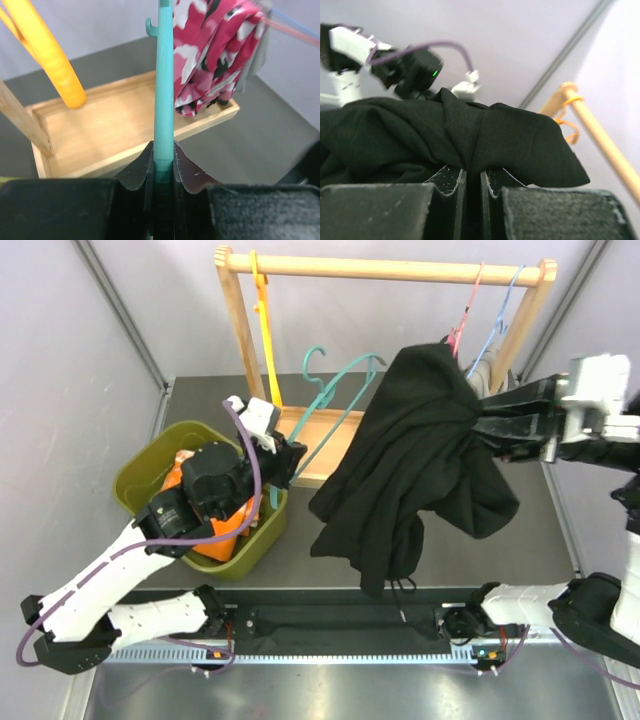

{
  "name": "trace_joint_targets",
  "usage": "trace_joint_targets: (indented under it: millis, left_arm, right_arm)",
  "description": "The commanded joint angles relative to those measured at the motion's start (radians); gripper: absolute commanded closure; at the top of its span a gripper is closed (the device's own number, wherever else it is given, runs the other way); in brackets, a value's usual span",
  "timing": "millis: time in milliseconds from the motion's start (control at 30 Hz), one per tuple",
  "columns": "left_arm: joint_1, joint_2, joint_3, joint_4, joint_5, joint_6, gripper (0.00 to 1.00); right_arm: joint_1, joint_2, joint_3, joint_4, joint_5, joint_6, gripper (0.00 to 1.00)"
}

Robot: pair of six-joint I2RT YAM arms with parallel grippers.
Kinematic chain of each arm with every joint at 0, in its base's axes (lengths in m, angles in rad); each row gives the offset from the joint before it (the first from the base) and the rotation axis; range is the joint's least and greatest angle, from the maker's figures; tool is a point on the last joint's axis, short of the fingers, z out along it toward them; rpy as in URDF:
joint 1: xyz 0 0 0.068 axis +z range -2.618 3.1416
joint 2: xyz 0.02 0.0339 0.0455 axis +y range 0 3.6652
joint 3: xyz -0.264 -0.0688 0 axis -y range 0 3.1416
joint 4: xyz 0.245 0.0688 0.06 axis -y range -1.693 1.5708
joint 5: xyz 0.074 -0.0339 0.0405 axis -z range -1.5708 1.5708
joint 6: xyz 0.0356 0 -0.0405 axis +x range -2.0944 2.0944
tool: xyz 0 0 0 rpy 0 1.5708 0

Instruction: Remove the trousers from the hanger

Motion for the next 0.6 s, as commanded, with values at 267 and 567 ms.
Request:
trace_joint_targets:
  millis: [267, 567]
  left_arm:
    - [0.003, 0.019, 0.329, 0.035, 0.068, 0.082, 1.00]
    - [0.003, 0.026, 0.432, 0.142, -0.001, 0.127, 1.00]
  right_arm:
    - [0.191, 0.044, -0.255, -0.044, -0.019, -0.229, 1.00]
    - [0.530, 0.243, -0.190, -0.006, 0.294, -0.380, 1.00]
